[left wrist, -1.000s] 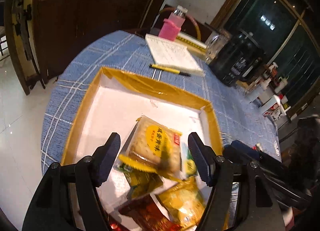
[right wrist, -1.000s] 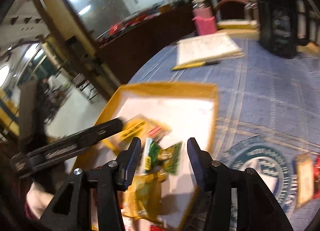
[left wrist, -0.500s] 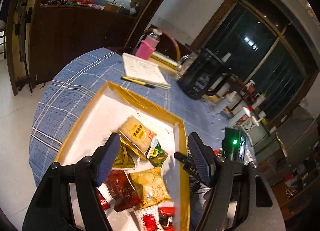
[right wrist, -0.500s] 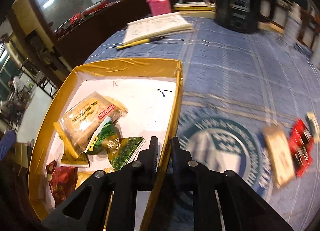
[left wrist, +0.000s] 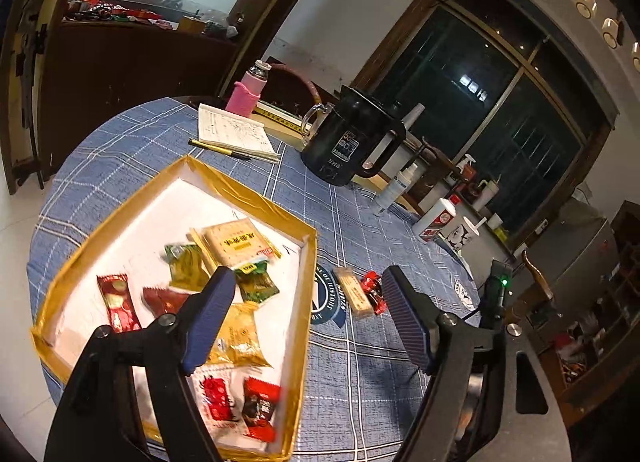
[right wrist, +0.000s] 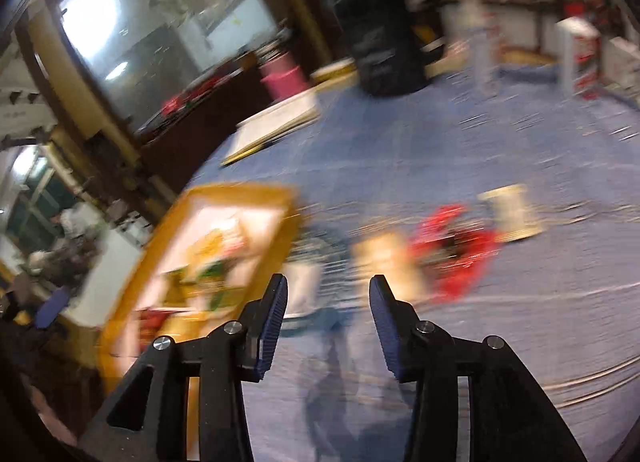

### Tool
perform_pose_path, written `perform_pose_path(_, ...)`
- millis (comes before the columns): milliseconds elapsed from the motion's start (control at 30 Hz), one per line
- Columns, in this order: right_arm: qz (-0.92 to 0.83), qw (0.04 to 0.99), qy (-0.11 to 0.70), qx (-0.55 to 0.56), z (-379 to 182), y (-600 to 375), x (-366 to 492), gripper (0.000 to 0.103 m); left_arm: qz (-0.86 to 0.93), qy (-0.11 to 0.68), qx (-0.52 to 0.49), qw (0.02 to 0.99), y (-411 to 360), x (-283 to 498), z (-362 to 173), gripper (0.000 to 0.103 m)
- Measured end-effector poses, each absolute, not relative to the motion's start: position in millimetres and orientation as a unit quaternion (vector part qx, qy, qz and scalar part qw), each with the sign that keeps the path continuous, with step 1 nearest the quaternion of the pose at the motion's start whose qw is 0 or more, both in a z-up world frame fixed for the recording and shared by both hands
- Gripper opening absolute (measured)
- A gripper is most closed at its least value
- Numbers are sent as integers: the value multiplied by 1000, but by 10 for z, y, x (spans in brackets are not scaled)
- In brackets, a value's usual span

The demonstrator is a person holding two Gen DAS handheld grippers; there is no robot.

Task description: Organize snacks

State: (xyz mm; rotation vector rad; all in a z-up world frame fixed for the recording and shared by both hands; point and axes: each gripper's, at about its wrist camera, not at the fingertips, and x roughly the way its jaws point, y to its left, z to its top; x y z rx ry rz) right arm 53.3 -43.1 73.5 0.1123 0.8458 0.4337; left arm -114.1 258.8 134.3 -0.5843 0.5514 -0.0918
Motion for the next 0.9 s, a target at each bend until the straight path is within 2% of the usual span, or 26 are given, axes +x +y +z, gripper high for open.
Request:
perform_pose_path(233,200,879,424,86,588,-845,786,49,-59,299,-264,915,2274,-920,1176,76)
perform_pose_path(467,228,873,430,-25,340,-50,997,48,-41,296,-213,930,2147,-872,1192,76)
perform_pose_path(633,212,867,443,-91,171,296,1172,49,-42,301,-213,929,2153,-836,1140,76)
perform_pose_path(700,201,869,436,-118,164,354,1153,44,-42,305,-213,927,2155,-824,1113,76)
perform_pose_path(733,198,867,442,-115,177,345,1138,37,-41,305,-213,927,2156,-826,1108,76)
perform_pose_path(900,189,860,466,-87,196,73,785,35,-45,298,-220,928,2167,-891,1143,76)
